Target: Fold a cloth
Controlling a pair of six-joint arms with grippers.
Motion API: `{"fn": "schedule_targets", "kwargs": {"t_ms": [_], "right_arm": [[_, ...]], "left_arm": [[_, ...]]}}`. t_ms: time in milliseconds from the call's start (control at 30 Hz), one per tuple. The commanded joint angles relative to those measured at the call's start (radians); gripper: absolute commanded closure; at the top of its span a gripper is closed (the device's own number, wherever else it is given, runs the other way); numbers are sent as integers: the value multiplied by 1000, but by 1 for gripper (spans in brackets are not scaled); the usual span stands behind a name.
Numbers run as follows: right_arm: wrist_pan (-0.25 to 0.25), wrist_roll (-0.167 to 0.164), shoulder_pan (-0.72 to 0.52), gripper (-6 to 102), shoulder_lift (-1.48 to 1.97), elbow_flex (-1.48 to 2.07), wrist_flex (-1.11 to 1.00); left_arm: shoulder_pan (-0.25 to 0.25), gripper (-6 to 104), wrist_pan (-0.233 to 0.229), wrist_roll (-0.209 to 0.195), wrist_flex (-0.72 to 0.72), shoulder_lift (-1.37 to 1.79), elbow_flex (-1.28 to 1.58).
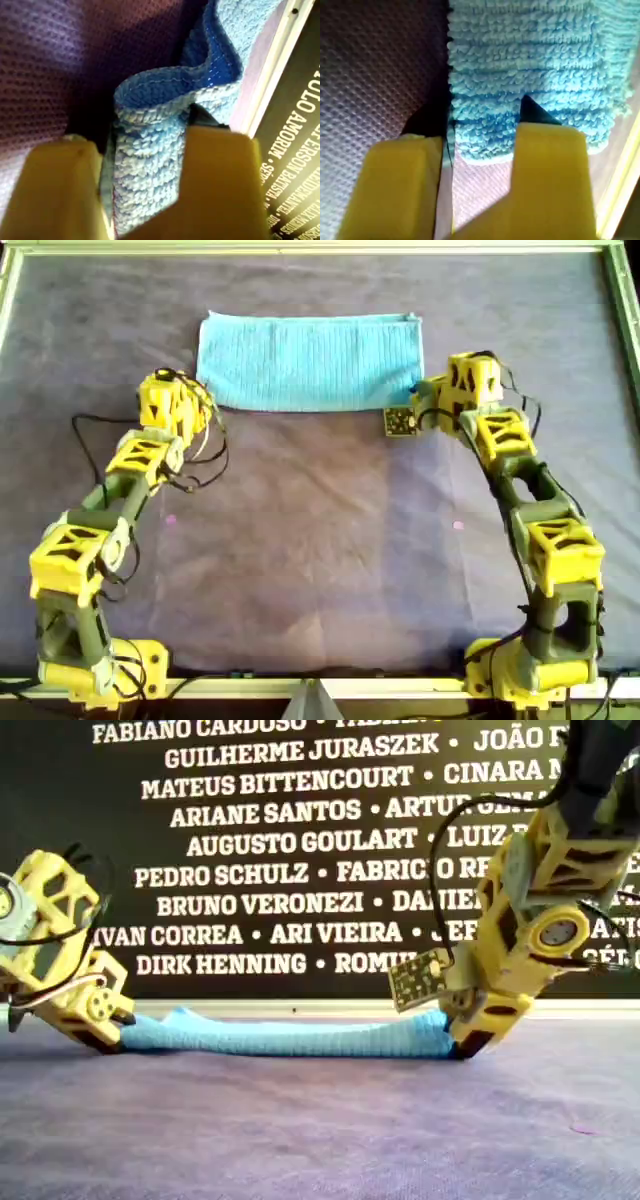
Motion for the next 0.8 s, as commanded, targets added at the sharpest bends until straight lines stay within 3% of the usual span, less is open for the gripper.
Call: {"fn": "schedule_targets", "kwargs": {"t_ms": [0,200,500,767], "right_arm": [[-11,-5,6,43,26,-91,17],[-8,-5,6,54,26,-91,17],[-12,8,5,80,26,-92,-5],[0,5,-3,97,26,-92,-8]], "left_arm": [[-20,46,14,-6,2,23,-58],[-20,50,15,-5,2,26,-58],[-20,90,17,-5,-20,21,-97],[-20,98,17,-5,-18,40,-104]]}}
